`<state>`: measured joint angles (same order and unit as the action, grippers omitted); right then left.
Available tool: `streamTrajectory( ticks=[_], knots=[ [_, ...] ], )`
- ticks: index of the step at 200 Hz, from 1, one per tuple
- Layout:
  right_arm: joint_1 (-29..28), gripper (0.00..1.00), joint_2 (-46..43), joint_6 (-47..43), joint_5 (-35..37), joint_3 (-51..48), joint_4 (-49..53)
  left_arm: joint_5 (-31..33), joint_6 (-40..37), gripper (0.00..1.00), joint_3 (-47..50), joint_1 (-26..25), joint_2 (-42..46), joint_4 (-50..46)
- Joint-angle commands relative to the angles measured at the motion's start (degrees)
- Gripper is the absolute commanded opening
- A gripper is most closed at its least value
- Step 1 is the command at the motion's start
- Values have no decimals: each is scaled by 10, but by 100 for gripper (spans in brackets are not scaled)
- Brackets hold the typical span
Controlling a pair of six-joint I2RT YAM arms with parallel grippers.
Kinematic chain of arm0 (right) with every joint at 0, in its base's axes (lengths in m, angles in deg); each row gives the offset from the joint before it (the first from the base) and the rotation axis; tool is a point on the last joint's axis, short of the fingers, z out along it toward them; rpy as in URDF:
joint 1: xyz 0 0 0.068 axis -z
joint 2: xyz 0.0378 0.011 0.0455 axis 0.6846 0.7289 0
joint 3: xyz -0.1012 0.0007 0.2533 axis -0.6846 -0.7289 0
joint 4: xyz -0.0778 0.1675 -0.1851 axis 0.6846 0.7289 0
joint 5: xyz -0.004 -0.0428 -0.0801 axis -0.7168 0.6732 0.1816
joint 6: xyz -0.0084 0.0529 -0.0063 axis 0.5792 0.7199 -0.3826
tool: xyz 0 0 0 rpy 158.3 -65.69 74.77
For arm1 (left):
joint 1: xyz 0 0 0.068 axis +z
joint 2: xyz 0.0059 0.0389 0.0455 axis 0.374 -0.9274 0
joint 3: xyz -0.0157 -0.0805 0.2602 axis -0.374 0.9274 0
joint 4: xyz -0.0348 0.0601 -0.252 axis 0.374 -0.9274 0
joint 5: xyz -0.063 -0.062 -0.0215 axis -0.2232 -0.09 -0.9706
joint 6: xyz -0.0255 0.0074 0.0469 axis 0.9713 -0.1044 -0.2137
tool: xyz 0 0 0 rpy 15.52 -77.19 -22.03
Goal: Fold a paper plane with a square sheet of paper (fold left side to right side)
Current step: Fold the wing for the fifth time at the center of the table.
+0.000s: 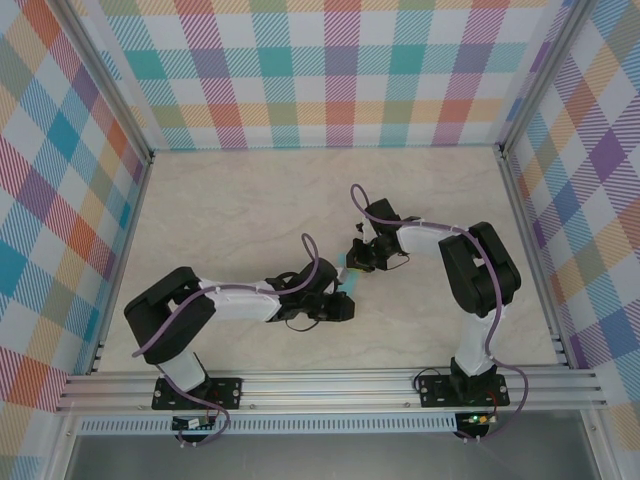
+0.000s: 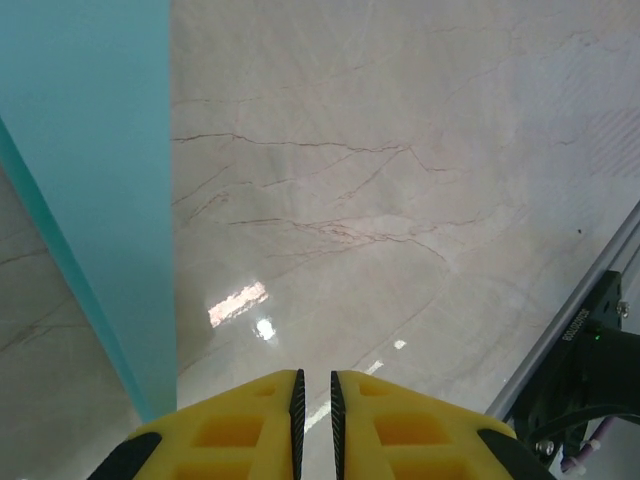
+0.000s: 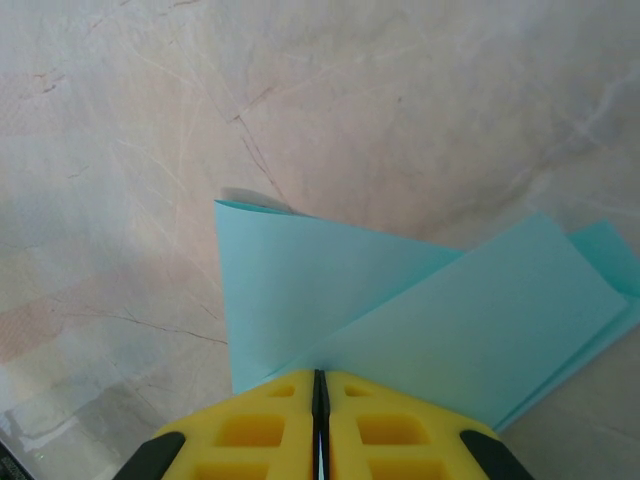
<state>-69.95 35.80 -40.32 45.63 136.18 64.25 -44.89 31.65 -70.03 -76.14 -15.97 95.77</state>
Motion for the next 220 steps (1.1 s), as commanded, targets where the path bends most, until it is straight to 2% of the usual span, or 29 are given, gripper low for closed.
streamTrajectory(
  ticks=[1, 76, 107, 156, 220],
  knots=[
    [4, 10, 21, -15, 48, 4, 22, -3, -12, 17, -5, 6, -9, 16],
    [5, 10, 23, -18, 48, 6, 24, -8, 2, 17, 14, 12, 5, 41],
    [4, 10, 23, -18, 48, 7, 24, -5, -10, 17, 12, 26, 27, 23],
    [4, 10, 25, -19, 48, 8, 25, -37, -8, 17, 10, 33, -4, 42],
    [4, 11, 27, -20, 49, 10, 29, -45, -2, 17, 20, 33, -18, 53]
  ],
)
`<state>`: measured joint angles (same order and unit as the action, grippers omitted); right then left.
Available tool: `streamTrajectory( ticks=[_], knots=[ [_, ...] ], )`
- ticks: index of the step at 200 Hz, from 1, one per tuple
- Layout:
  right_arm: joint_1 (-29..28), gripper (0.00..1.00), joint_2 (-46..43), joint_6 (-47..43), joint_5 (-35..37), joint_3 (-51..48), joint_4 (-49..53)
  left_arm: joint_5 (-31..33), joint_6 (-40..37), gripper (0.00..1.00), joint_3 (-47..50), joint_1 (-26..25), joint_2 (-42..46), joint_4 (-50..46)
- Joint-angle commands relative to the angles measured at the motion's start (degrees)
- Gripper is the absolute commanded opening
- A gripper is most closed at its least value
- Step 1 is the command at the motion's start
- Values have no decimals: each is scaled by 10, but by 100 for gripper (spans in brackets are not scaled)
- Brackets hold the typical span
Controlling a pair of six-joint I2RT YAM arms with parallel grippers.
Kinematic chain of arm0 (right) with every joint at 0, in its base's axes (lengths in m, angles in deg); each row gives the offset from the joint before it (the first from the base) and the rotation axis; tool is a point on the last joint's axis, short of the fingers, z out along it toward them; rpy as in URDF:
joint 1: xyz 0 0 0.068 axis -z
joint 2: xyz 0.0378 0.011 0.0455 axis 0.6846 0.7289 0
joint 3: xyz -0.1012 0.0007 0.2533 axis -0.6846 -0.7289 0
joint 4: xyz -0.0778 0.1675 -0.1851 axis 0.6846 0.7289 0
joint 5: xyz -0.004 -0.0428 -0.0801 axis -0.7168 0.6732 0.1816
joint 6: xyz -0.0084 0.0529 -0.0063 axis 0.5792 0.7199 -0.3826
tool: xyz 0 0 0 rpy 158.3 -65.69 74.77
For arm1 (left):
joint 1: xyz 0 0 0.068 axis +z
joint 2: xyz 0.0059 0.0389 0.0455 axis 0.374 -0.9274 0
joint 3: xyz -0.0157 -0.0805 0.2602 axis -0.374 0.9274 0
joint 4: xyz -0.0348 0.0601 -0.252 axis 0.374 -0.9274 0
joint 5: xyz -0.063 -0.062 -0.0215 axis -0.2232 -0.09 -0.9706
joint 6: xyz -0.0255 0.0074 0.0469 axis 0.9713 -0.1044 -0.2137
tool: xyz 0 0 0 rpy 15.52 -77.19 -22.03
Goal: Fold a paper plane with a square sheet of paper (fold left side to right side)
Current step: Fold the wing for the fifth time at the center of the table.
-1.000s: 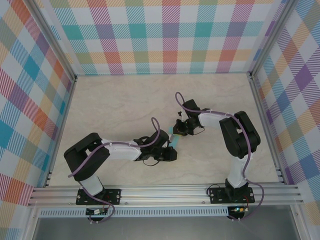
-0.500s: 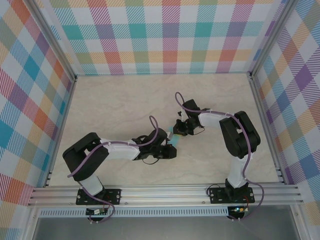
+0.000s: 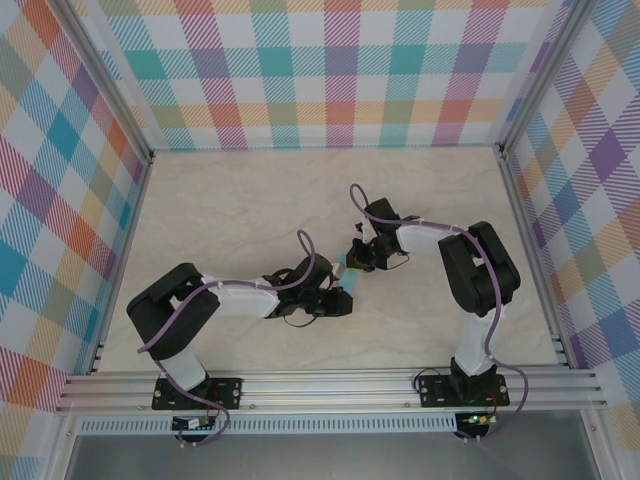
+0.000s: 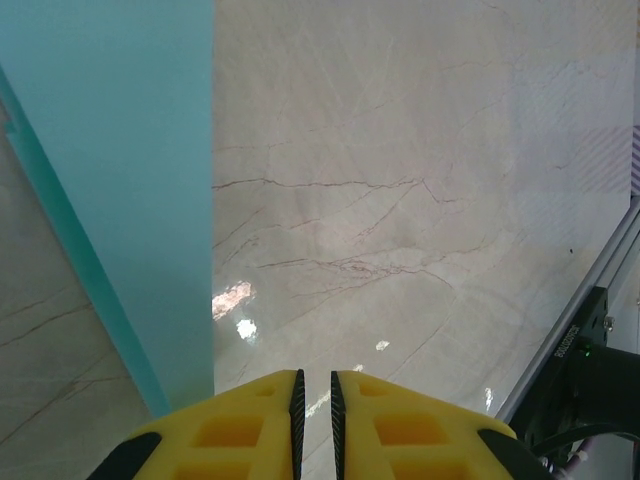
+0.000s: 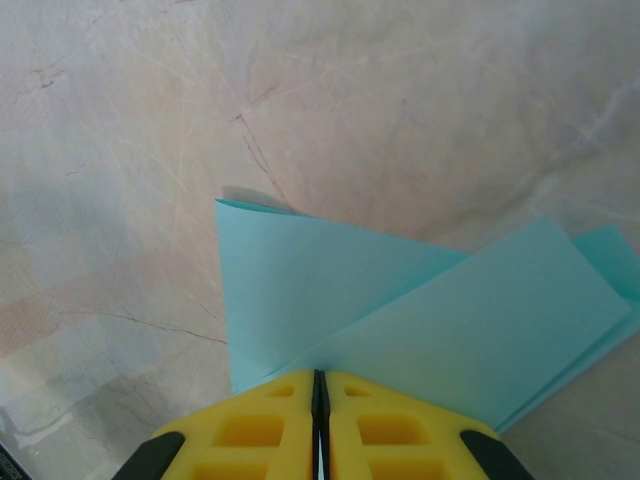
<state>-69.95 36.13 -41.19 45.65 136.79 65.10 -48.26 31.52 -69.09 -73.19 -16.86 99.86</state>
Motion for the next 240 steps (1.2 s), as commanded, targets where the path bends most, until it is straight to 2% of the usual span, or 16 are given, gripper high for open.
streamTrajectory(
  ticks=[1, 108, 240],
  knots=[
    [4, 11, 23, -11, 49, 4, 20, -10, -1, 17, 11, 3, -9, 13],
    [5, 11, 25, -17, 59, 7, 31, 0, 4, 17, 36, 3, -26, 17],
    [5, 11, 35, -28, 69, 24, 52, 19, 31, 16, 114, 4, 83, 6]
  ],
)
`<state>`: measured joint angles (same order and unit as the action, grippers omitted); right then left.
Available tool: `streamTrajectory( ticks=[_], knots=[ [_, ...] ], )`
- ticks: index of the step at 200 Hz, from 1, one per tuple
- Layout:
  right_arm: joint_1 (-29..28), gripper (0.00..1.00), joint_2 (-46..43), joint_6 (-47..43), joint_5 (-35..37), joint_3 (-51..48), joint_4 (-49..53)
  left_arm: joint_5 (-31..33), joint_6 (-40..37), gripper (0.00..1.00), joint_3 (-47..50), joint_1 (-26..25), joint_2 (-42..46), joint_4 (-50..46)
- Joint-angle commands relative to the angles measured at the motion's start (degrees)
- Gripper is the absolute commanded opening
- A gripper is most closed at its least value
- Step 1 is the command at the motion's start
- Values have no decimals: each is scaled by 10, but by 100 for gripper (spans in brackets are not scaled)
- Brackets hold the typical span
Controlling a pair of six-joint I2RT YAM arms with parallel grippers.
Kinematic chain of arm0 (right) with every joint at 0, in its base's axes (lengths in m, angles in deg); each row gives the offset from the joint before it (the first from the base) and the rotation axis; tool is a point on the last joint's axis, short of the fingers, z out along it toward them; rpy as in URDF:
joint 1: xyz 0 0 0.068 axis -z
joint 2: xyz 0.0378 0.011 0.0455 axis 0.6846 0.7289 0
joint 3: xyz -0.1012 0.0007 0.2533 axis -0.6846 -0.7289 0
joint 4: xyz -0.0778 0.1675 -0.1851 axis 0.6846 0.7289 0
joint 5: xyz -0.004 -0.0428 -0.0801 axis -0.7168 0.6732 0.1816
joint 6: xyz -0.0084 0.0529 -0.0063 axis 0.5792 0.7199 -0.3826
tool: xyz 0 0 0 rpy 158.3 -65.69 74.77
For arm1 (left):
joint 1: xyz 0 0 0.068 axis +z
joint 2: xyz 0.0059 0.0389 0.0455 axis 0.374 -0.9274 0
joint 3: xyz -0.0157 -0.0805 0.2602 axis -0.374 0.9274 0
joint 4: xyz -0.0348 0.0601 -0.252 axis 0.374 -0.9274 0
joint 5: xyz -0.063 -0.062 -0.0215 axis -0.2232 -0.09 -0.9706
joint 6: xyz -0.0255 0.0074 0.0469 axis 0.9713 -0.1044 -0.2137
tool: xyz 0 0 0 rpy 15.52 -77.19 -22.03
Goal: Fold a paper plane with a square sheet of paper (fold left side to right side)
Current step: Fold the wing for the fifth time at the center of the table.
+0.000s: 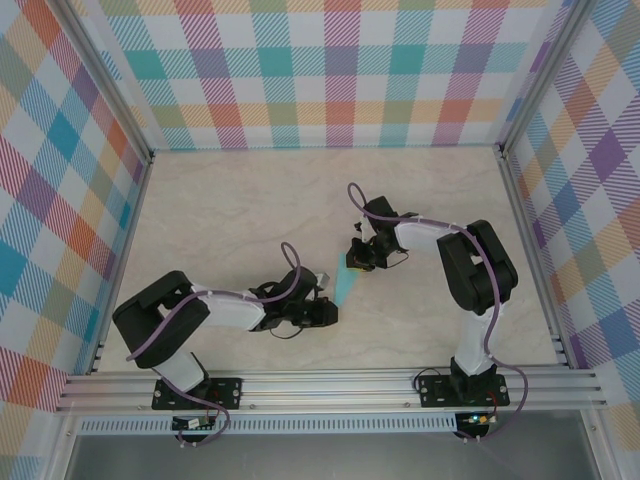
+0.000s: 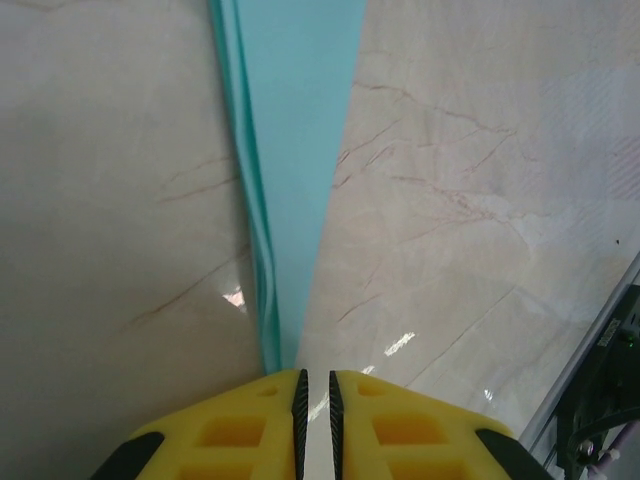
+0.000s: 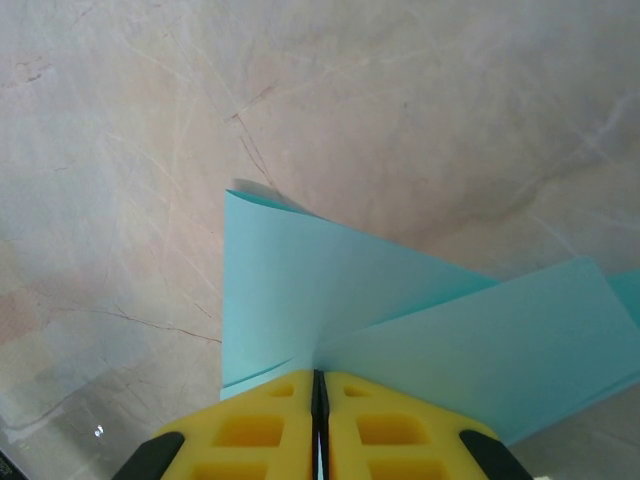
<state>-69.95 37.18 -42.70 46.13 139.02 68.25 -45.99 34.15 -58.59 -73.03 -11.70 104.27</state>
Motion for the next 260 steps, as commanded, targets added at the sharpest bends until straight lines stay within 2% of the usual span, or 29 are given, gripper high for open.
streamTrajectory(
  ticks=[1, 38, 73, 96, 121, 190, 260],
  knots=[
    [5, 11, 25, -13, 64, 1, 20, -4, 5, 16, 9, 3, 33, -38],
    [5, 11, 20, -12, 62, 2, 20, -12, -8, 18, -30, 15, 56, -51],
    [5, 11, 18, -12, 61, 1, 21, -38, -29, 18, -94, 22, -4, -51],
    [5, 11, 17, -12, 60, 1, 22, -34, -36, 17, -115, 27, -47, -49],
    [5, 11, 14, -13, 55, 1, 21, -27, -34, 17, -109, 34, -69, -39],
    [5, 11, 5, -18, 55, 1, 22, -9, -11, 14, -47, 37, -64, -12],
    [-4, 7, -106, -29, -10, -55, -12, -10, 5, 4, -10, 38, -63, 12]
  ],
)
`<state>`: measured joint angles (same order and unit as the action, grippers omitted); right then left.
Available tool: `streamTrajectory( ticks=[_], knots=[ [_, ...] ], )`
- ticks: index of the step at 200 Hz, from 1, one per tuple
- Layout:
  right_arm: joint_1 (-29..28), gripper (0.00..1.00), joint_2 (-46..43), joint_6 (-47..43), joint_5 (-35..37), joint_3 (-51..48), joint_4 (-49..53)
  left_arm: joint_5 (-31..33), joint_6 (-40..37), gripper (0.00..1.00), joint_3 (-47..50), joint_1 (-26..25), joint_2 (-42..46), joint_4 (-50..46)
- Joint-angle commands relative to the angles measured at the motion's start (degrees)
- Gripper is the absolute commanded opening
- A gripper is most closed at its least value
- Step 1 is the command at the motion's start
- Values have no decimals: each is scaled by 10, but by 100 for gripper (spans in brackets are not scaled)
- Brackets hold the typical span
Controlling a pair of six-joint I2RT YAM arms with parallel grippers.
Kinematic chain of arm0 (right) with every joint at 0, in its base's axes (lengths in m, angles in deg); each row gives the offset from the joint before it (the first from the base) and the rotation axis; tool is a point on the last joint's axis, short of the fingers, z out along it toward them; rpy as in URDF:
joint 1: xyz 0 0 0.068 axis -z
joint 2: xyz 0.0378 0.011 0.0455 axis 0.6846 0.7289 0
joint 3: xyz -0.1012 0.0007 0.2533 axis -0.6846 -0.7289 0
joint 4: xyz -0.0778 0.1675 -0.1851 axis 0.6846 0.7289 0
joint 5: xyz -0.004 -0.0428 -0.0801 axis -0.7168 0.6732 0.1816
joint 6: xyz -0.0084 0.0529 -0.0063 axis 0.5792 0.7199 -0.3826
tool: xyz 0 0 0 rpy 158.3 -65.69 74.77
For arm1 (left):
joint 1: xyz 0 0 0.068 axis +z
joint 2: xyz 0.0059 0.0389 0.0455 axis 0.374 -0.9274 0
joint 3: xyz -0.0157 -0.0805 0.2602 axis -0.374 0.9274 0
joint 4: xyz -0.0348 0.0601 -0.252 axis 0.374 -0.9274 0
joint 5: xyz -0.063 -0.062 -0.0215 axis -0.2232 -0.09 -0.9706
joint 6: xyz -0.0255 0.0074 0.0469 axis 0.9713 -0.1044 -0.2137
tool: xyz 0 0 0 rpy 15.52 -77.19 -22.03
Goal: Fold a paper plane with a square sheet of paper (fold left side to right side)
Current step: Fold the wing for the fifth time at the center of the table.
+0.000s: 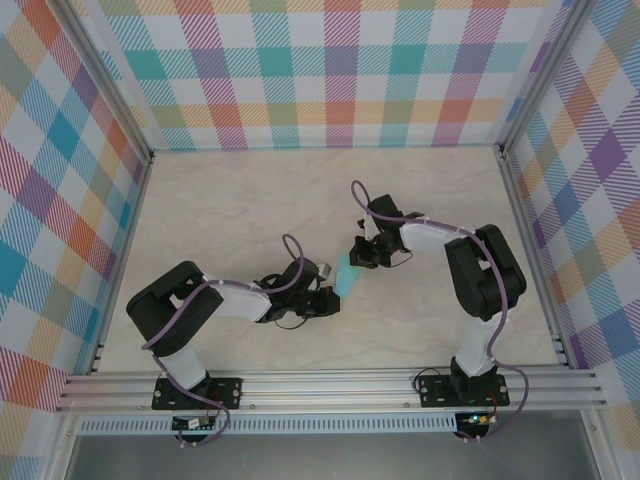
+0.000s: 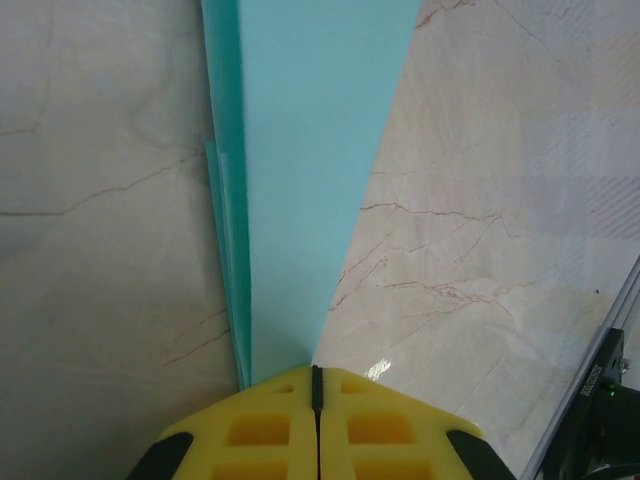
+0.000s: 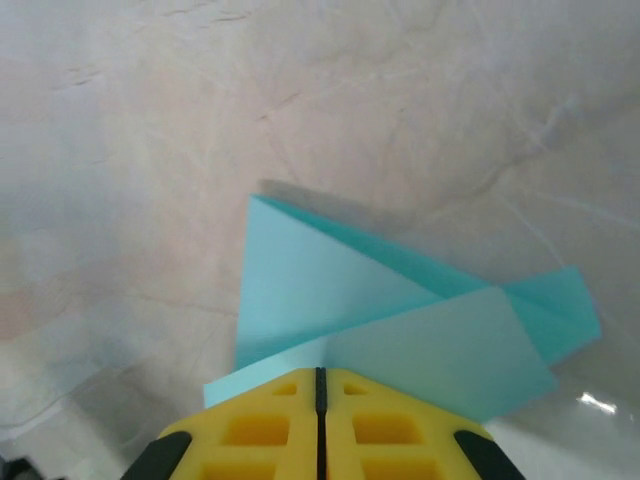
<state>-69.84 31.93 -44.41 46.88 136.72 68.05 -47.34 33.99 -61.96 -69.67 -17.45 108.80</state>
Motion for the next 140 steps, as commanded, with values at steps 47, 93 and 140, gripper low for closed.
streamTrajectory(
  ticks=[47, 93, 140],
  knots=[
    [-68, 7, -87, 22, -28, -97, -64, 3, 8, 2, 27, 4, -8, -29],
    [-93, 8, -65, 24, -17, -98, -69, 3, 9, 1, 28, 4, -10, -27],
    [-98, 8, -38, 18, -10, -103, -76, 7, 10, 1, 30, 3, -8, -31]
  ],
)
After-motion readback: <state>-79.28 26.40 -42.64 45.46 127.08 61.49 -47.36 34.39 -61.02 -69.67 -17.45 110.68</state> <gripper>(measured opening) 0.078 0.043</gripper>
